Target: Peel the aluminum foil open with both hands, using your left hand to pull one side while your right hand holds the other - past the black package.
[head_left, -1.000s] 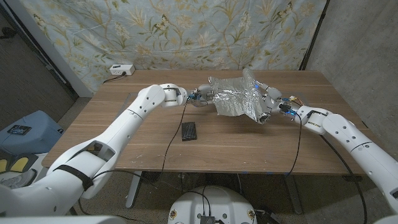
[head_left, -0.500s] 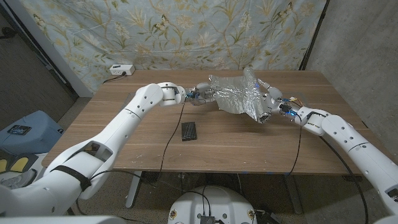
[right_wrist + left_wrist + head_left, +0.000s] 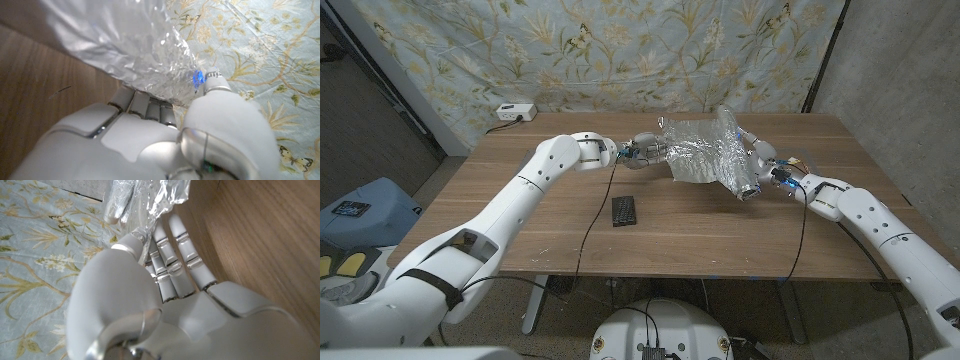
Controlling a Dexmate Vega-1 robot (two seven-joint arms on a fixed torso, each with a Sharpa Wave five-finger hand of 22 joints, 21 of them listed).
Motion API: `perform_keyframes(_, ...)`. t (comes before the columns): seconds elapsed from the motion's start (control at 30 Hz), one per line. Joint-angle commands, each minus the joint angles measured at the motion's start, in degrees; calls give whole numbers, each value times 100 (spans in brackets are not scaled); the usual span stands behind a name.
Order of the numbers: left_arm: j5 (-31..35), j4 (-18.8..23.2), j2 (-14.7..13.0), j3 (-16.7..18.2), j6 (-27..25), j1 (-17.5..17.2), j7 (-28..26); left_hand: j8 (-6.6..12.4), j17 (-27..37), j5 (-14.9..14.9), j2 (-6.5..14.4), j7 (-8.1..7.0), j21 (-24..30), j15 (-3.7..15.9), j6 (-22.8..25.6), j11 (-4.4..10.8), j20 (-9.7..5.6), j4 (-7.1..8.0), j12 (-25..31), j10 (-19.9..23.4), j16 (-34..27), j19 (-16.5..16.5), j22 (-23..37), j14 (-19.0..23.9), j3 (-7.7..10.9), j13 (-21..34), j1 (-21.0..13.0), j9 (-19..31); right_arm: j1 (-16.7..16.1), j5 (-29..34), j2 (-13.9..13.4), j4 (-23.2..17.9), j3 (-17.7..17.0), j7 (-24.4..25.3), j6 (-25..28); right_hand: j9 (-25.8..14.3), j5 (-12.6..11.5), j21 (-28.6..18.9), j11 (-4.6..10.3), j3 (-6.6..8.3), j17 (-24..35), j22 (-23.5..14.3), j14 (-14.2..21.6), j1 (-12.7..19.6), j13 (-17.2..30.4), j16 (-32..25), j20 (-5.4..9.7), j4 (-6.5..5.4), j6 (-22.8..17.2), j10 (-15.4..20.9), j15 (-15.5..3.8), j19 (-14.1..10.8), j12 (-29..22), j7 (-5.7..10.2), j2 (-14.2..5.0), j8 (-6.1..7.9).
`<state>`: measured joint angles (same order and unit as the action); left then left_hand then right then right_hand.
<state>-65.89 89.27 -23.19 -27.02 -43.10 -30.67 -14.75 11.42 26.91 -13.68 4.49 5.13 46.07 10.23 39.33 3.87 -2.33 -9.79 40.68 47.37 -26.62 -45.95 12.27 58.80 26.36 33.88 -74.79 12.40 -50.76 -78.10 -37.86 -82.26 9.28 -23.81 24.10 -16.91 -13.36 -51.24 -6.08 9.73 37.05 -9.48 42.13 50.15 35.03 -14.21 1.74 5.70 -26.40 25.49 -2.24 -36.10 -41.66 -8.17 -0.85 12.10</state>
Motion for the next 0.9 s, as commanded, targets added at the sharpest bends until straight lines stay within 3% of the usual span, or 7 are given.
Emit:
perform_keyframes(0.03,-129,167,-2,49,18,-102,-146,51,42,7,-33,287,86,25,408,188,6,-28,18,302,-26,5,14,79,-4,-38,-80,10,-121,-12,-23,-65,-74,-88,-37,-11,-46,48,33,5,37,-18,16,57,29,-38,-4,31,-24,23,-25,-70,-23,16,-3,34)
perform_keyframes(0.9,-432,439,-36,156,196,-336,-427,53,143,40,-84,247,282,38,523,131,-22,-20,-19,377,-76,61,14,116,-28,-34,-182,19,-246,-69,-133,-176,-133,-180,16,-32,-81,281,-64,-111,78,-23,-80,-132,14,-1,-89,-42,103,-132,54,-95,65,-45,22,-5)
